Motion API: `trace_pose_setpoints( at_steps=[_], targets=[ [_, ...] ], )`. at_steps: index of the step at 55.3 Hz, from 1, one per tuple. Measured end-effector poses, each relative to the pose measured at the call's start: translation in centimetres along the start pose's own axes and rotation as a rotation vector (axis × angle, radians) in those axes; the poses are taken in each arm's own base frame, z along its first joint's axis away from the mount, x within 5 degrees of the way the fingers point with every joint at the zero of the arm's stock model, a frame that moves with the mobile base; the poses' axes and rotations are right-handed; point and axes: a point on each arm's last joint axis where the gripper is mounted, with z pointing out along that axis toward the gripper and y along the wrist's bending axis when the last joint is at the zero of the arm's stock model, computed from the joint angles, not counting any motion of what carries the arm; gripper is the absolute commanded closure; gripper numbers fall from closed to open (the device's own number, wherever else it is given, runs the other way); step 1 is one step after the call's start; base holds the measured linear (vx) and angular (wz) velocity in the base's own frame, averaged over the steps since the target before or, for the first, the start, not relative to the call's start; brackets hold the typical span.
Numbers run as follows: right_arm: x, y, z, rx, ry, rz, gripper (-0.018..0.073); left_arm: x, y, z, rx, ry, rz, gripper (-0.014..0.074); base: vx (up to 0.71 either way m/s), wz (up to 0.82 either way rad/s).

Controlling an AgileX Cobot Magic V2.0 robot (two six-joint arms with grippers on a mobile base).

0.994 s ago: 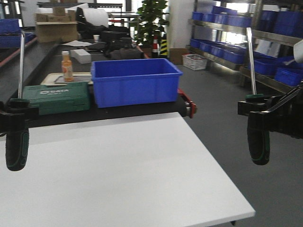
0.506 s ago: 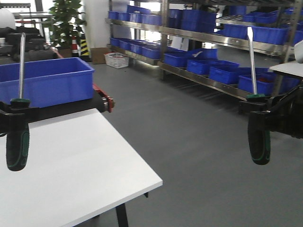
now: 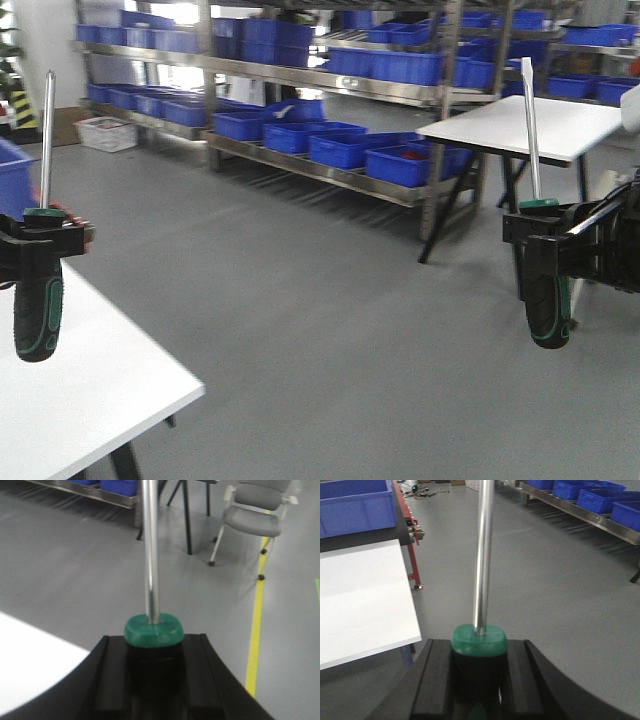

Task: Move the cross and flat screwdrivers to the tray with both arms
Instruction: 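Turn the base away from the table holding both screwdrivers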

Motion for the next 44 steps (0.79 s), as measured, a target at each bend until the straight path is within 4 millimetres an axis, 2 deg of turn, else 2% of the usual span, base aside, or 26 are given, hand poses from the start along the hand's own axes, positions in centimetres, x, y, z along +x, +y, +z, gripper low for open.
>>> trace_pose_setpoints(
  at_steps=[44],
  targets=[
    [0.0, 0.0, 0.0, 0.0, 0.0, 0.0, 0.0567, 0.0, 0.0, 0.0, 0.0, 0.0, 0.0, 0.0594, 0.16, -0.46]
  ],
)
